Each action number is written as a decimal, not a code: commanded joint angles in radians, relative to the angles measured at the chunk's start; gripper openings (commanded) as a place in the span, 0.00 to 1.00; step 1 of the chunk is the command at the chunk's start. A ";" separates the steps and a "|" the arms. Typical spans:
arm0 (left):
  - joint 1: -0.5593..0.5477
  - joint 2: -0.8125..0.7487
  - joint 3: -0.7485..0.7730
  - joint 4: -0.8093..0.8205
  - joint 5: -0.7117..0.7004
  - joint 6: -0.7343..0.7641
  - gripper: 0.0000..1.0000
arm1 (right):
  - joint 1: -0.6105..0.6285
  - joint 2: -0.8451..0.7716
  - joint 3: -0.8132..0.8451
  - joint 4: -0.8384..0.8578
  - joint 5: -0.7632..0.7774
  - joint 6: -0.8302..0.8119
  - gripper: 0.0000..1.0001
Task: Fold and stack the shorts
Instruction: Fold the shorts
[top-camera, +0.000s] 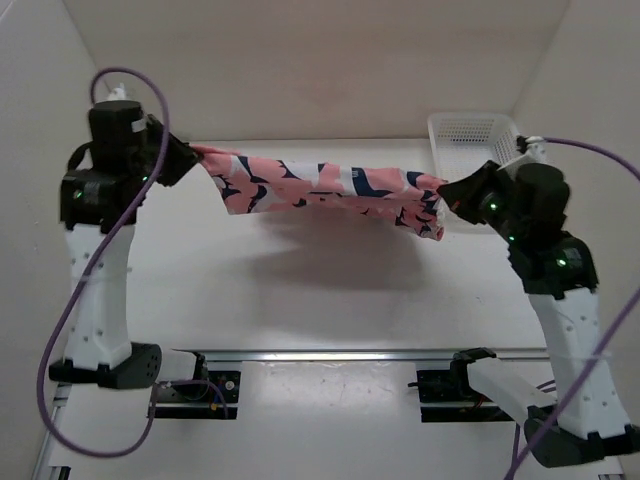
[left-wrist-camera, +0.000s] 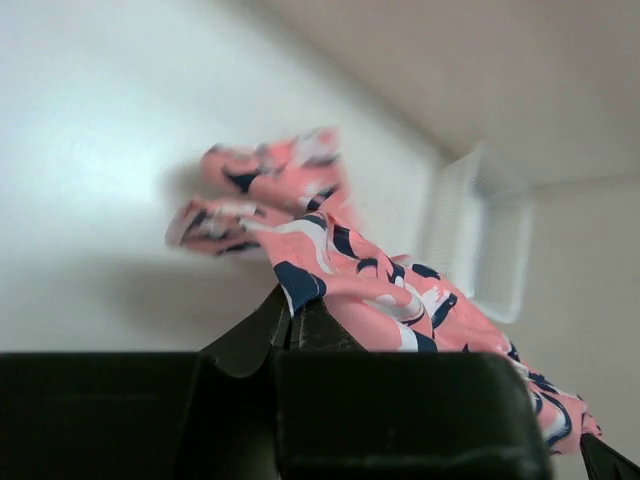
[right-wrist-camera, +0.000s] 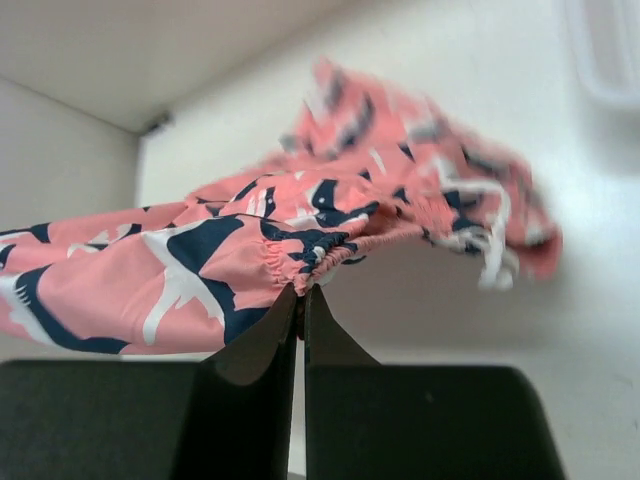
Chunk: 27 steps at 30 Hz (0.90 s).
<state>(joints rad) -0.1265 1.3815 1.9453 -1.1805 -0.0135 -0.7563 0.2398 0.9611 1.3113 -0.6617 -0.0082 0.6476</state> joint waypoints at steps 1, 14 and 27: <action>0.010 -0.134 0.179 -0.117 -0.054 0.037 0.10 | 0.009 -0.065 0.203 -0.142 -0.073 -0.097 0.00; 0.019 -0.207 0.584 -0.088 -0.065 0.115 0.10 | 0.009 -0.096 0.589 -0.227 -0.228 -0.080 0.00; 0.065 0.201 0.366 0.120 -0.131 0.183 0.10 | 0.018 0.138 0.059 0.092 -0.012 -0.082 0.00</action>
<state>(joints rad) -0.1040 1.4754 2.3341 -1.1122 -0.0681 -0.6128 0.2623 0.9932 1.4532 -0.6907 -0.1215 0.5945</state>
